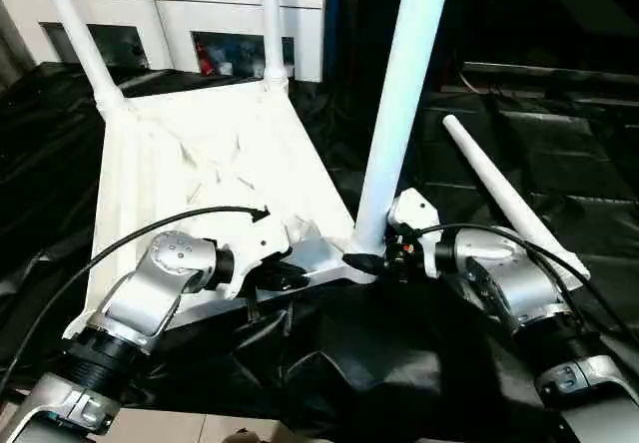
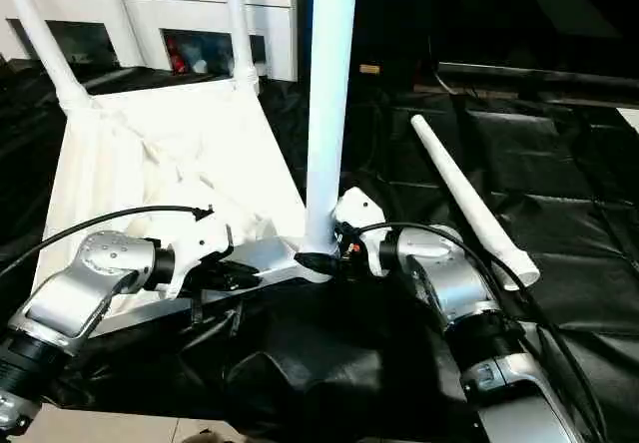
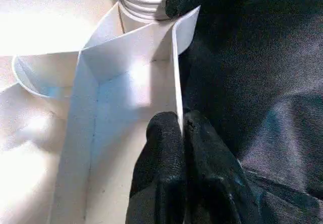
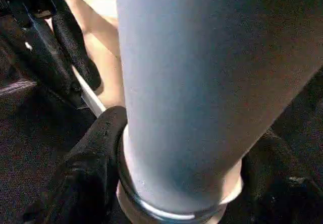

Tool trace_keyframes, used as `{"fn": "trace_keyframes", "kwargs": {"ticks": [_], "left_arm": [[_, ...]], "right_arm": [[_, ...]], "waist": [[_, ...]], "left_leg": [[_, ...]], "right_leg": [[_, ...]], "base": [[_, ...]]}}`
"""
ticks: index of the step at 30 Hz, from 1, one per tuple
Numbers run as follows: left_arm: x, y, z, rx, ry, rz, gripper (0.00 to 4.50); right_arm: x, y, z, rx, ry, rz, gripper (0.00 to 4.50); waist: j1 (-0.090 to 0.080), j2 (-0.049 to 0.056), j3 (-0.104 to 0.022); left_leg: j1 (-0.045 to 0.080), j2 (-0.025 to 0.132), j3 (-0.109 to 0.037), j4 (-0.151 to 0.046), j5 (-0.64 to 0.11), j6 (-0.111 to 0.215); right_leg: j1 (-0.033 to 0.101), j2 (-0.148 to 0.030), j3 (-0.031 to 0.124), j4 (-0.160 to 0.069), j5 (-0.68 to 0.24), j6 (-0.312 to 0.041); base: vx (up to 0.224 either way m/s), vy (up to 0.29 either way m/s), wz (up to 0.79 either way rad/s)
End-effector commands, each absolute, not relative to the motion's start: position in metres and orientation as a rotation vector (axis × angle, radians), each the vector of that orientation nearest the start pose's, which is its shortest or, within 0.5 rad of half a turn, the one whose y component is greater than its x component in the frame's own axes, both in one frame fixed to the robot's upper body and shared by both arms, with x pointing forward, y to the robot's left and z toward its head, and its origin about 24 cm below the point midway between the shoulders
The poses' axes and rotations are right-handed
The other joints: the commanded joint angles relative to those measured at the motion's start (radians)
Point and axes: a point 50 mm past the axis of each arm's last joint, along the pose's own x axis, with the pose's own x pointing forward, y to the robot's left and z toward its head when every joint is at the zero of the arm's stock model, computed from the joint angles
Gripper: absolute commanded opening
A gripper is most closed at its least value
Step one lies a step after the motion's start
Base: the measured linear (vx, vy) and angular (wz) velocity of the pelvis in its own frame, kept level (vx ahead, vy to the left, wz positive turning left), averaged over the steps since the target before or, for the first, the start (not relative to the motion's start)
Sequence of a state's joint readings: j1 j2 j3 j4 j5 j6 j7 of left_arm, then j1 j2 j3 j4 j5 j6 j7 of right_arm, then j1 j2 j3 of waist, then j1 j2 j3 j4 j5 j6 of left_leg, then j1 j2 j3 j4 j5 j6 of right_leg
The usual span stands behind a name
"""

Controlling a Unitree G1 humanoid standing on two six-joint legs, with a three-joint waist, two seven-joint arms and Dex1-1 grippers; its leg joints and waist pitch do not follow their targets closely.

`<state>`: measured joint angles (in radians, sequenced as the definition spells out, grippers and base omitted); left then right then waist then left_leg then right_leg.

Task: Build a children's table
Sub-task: Rotate leg to tighten

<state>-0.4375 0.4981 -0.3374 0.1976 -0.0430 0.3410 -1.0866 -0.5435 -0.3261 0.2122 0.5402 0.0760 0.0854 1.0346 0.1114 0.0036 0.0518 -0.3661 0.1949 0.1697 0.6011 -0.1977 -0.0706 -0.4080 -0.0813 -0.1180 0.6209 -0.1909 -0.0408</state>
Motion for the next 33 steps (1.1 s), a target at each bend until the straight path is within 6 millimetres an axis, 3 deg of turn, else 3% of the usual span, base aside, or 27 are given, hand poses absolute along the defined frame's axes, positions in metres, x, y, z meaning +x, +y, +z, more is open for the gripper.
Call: {"fn": "trace_keyframes", "kwargs": {"ticks": [1, 4, 6, 7, 8, 9, 10, 12, 14, 16, 17, 20, 22, 24, 30, 33], "left_arm": [[0.285, 0.130, 0.065, 0.433, 0.459, -1.317, 0.00], [0.295, 0.128, 0.064, 0.420, 0.443, -1.215, 0.00], [0.302, 0.126, 0.065, 0.414, 0.429, -1.139, 0.00], [0.317, 0.116, 0.065, 0.387, 0.420, -0.987, 0.00], [0.317, 0.116, 0.065, 0.387, 0.420, -0.987, 0.00], [0.321, 0.111, 0.064, 0.370, 0.425, -0.932, 0.00], [0.325, 0.104, 0.064, 0.355, 0.422, -0.885, 0.00], [0.326, 0.094, 0.064, 0.345, 0.420, -0.863, 0.00], [0.324, 0.073, 0.062, 0.353, 0.412, -0.846, 0.00], [0.322, 0.066, 0.060, 0.359, 0.404, -0.848, 0.00], [0.321, 0.063, 0.059, 0.359, 0.398, -0.852, 0.00], [0.321, 0.062, 0.058, 0.367, 0.395, -0.862, 0.00], [0.321, 0.065, 0.058, 0.377, 0.397, -0.862, 0.00], [0.321, 0.069, 0.059, 0.389, 0.383, -0.879, 0.00], [0.317, 0.072, 0.062, 0.400, 0.340, -0.963, 0.00], [0.311, 0.083, 0.064, 0.398, 0.339, -1.028, 0.00]], "right_arm": [[0.325, -0.131, 0.057, -0.282, 0.310, 1.129, 2.73], [0.329, -0.130, 0.050, -0.279, 0.340, 1.048, 2.72], [0.332, -0.129, 0.046, -0.271, 0.356, 0.989, 2.72], [0.337, -0.120, 0.033, -0.243, 0.400, 0.861, 2.72], [0.337, -0.120, 0.033, -0.243, 0.400, 0.861, 2.72], [0.338, -0.114, 0.028, -0.224, 0.423, 0.805, 2.72], [0.338, -0.107, 0.022, -0.196, 0.453, 0.757, 2.72], [0.339, -0.098, 0.017, -0.169, 0.476, 0.706, 2.72], [0.338, -0.077, 0.010, -0.112, 0.508, 0.644, 2.72], [0.337, -0.068, 0.008, -0.091, 0.517, 0.625, 2.72], [0.337, -0.064, 0.009, -0.079, 0.515, 0.617, 2.72], [0.338, -0.053, 0.011, -0.044, 0.503, 0.610, 2.72], [0.340, -0.048, 0.015, -0.021, 0.482, 0.618, 3.42], [0.342, -0.048, 0.018, -0.024, 0.462, 0.625, 3.42], [0.348, -0.056, 0.028, -0.058, 0.420, 0.623, 3.94], [0.351, -0.070, 0.042, -0.113, 0.351, 0.722, 3.94]], "waist": [[-0.001, -0.006, -0.070], [-0.003, -0.008, -0.068], [-0.005, -0.008, -0.065], [-0.007, -0.012, -0.063], [-0.010, -0.009, -0.061], [-0.008, -0.011, -0.061], [-0.012, -0.013, -0.061], [-0.017, -0.013, -0.055], [-0.023, -0.010, -0.056], [-0.026, -0.010, -0.055], [-0.025, -0.006, -0.057], [-0.029, -0.008, -0.060], [-0.032, -0.005, -0.059], [-0.034, -0.009, -0.060], [-0.043, -0.009, -0.060], [-0.043, -0.008, -0.065]], "left_leg": [[0.003, 0.040, -0.008, -0.063, -0.068, 0.071], [0.002, 0.038, -0.008, -0.063, -0.077, 0.063], [0.006, 0.037, -0.007, -0.066, -0.103, 0.044], [0.009, 0.035, -0.005, -0.066, -0.119, 0.035], [0.011, 0.036, -0.004, -0.067, -0.131, 0.027], [0.013, 0.034, -0.008, -0.068, -0.151, 0.015], [0.013, 0.035, -0.006, -0.068, -0.150, 0.010], [0.014, 0.032, -0.011, -0.073, -0.188, 0.003], [0.015, 0.033, -0.012, -0.074, -0.202, 0.001], [0.017, 0.032, -0.014, -0.076, -0.224, -0.001], [0.021, 0.032, -0.015, -0.076, -0.233, 0.001], [0.015, 0.036, -0.018, -0.082, -0.220, 0.002], [0.018, 0.037, -0.017, -0.083, -0.233, 0.000], [0.017, 0.036, -0.017, -0.083, -0.242, 0.002], [0.012, 0.037, -0.018, -0.084, -0.231, 0.008], [0.007, 0.040, -0.017, -0.081, -0.189, 0.018]], "right_leg": [[0.068, -0.076, 0.068, -0.062, -0.111, -0.197], [0.068, -0.076, 0.069, -0.066, -0.137, -0.190], [0.065, -0.077, 0.069, -0.077, -0.205, -0.175], [0.063, -0.075, 0.068, -0.082, -0.249, -0.163], [0.059, -0.076, 0.069, -0.084, -0.274, -0.161], [0.064, -0.079, 0.066, -0.092, -0.331, -0.140], [0.063, -0.078, 0.069, -0.090, -0.328, -0.140], [0.062, -0.080, 0.063, -0.103, -0.406, -0.112], [0.059, -0.081, 0.064, -0.107, -0.427, -0.096], [0.058, -0.081, 0.060, -0.114, -0.464, -0.080], [0.058, -0.082, 0.059, -0.116, -0.464, -0.074], [0.061, -0.080, 0.060, -0.109, -0.401, -0.086], [0.059, -0.080, 0.061, -0.108, -0.380, -0.099], [0.061, -0.082, 0.062, -0.105, -0.369, -0.109], [0.063, -0.084, 0.064, -0.104, -0.371, -0.114], [0.068, -0.082, 0.066, -0.090, -0.271, -0.140]], "base": [[0.000, 0.000, 0.00], [0.000, 0.000, 0.00], [0.000, 0.000, 0.00], [0.000, 0.000, 0.00], [0.000, 0.000, 0.00], [0.000, 0.000, 0.00], [0.000, 0.000, 0.00], [0.000, 0.000, 0.00], [0.000, 0.000, 0.00], [0.000, 0.000, 0.00], [0.000, 0.000, 0.00], [0.000, 0.000, 0.00], [0.000, 0.000, 0.00], [0.000, 0.000, 0.00], [0.000, 0.000, 0.00], [0.000, 0.000, 0.00]]}}
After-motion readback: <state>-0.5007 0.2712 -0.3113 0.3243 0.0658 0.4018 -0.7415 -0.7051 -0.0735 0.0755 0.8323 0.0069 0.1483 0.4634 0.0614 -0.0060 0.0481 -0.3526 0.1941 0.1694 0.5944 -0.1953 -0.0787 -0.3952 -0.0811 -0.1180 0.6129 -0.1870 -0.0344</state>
